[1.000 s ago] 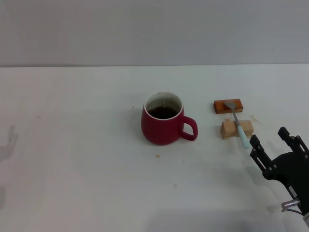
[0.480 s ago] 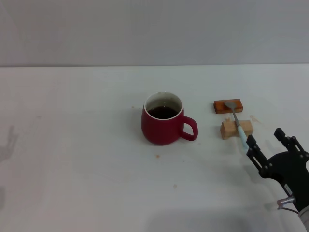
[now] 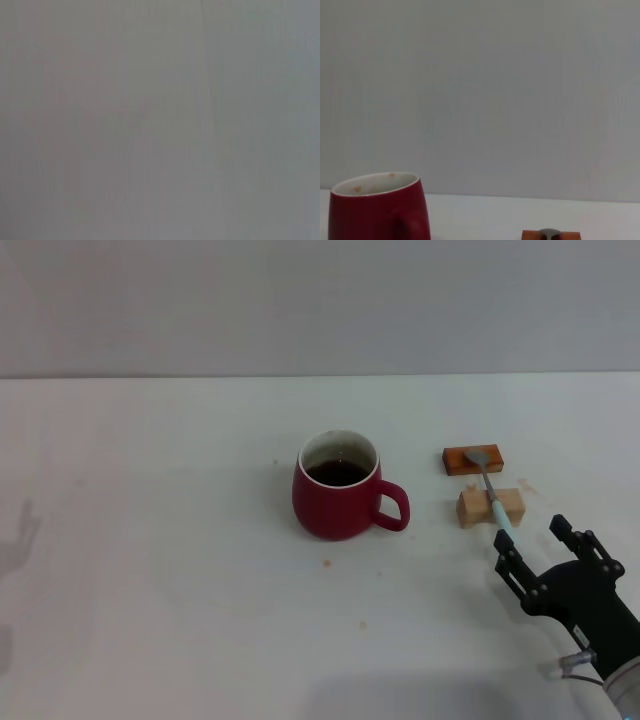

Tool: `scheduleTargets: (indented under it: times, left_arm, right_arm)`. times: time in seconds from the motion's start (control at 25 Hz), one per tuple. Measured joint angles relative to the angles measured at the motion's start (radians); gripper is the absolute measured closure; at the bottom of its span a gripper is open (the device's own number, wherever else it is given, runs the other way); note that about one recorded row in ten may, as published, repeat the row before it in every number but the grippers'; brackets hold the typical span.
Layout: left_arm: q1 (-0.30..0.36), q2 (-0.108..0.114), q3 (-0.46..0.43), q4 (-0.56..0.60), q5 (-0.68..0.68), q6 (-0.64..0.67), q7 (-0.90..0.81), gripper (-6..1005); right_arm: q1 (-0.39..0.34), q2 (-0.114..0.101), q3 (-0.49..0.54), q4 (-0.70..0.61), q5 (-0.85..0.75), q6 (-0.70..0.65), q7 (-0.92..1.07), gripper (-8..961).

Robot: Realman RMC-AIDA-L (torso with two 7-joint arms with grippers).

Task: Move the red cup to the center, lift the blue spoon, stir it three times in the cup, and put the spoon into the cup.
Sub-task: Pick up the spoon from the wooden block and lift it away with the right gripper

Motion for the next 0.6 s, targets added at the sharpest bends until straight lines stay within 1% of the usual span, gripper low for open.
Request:
scheduleTargets:
  times: [0.12,0.36,0.6]
  left_arm:
    - [0.002,0.0,0.001,-0.004,-0.001,0.0,-0.002,152]
    - [0.0,0.001,0.001,-0.001,-0.004,0.001,-0.059,153]
    - [0.0,0.001,0.001,-0.001,-0.005,0.001,-0.061,153]
  right_arm:
    - [0.004,0.0,0.002,0.0,0.0,0.007,0.001,238]
    - [0.012,0.0,0.003,0.0,0.024,0.024,0.001,239]
    - [0.019,-0.002,-0.003,0.0,0.04,0.034,0.001,238]
